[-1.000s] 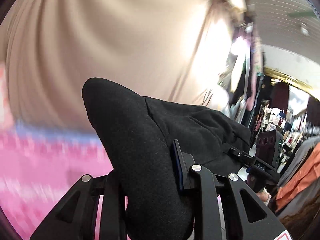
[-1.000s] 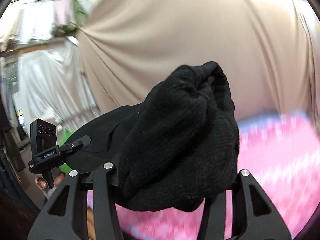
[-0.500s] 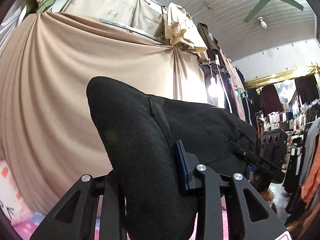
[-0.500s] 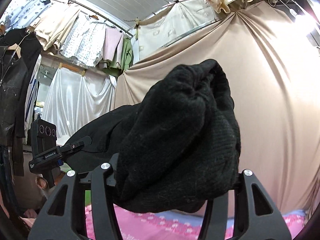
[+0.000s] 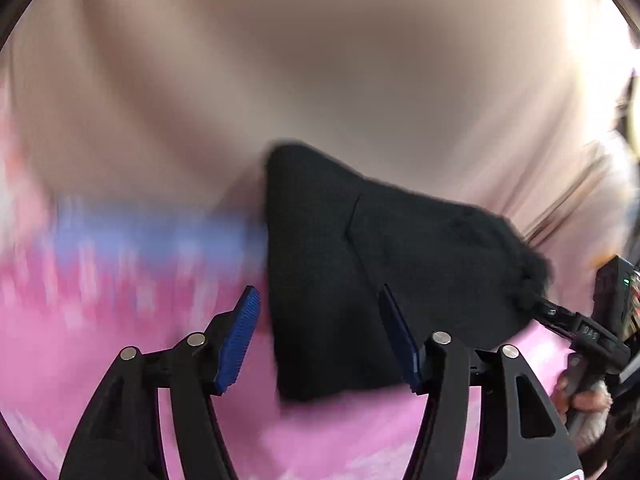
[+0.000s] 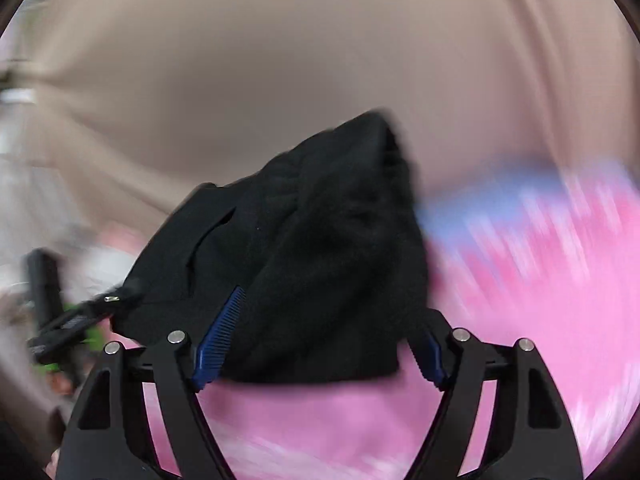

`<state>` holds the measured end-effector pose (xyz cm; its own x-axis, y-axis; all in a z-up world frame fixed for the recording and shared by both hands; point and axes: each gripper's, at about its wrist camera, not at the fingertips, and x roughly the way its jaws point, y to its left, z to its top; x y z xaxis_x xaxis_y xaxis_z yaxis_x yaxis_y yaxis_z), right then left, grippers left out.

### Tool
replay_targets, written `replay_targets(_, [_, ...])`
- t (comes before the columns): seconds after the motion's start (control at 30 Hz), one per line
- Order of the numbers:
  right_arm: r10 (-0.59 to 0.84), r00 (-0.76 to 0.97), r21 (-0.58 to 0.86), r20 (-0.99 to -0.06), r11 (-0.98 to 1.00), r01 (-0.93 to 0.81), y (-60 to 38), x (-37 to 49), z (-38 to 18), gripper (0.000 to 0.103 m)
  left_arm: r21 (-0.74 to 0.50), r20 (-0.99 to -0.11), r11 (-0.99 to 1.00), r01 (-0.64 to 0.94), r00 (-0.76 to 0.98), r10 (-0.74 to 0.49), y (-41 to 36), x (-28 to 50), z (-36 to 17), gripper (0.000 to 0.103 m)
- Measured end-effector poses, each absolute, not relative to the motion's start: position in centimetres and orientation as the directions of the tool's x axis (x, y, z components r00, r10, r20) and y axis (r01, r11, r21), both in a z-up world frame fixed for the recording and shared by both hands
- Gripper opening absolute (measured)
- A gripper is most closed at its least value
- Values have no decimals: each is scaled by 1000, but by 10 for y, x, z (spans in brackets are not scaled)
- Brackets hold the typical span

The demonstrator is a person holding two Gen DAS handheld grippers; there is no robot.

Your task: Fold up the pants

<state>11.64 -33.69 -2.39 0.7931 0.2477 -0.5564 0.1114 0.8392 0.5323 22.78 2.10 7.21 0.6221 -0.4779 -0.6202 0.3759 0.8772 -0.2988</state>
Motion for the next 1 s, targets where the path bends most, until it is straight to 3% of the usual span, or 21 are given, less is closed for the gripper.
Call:
replay_targets(0.1, [254,774,572,-580,803,166,-354,110,-66,74,-366,-684,875,316,547,-483,34,237,4,46])
replay_targets(0.2, [290,782,617,-552,772,150,-360,115,-67,75,-430,-676,856,288,526,-516,36,246,-4,49])
replay_targets(0.27, [317,784,647,-534,750,137,-361,126,-66,80,-450,-679,852,269,517,-522,33,255,-7,62])
replay_targets(0.33, [327,781,661,-532,737,142,-360,139,-66,89,-467,-683,847,252,506,-527,28,265,-13,68])
replay_targets(0.47, [325,765,667,-556,724,178,-357,159,-83,91,-540,-706,819,196,425,-567,19,291,-44,70])
replay_targets(0.5, [330,758,664,-563,726,178,-356,166,-87,84,-569,-700,803,177,408,-586,18,299,-55,68])
replay_targets(0.53, [314,757,651,-573,735,188,-355,167,-87,70,-573,-689,801,175,426,-586,19,299,-55,52])
replay_targets(0.57, [302,756,638,-581,746,192,-353,169,-86,63,-568,-689,804,176,433,-581,19,299,-54,35])
replay_targets(0.63, [314,761,629,-568,762,155,-348,169,-76,43,-593,-667,784,184,434,-606,24,296,-46,20])
replay_targets(0.8, [347,763,596,-545,801,61,-330,148,-51,42,-535,-652,813,230,499,-570,42,256,-7,17])
replay_targets(0.9, [262,719,508,-643,849,145,-326,143,-79,57,-501,-704,845,190,478,-525,45,247,-25,22])
replay_targets(1.0, [203,772,513,-602,839,180,-331,115,-76,59,-451,-718,878,159,520,-463,46,236,-29,23])
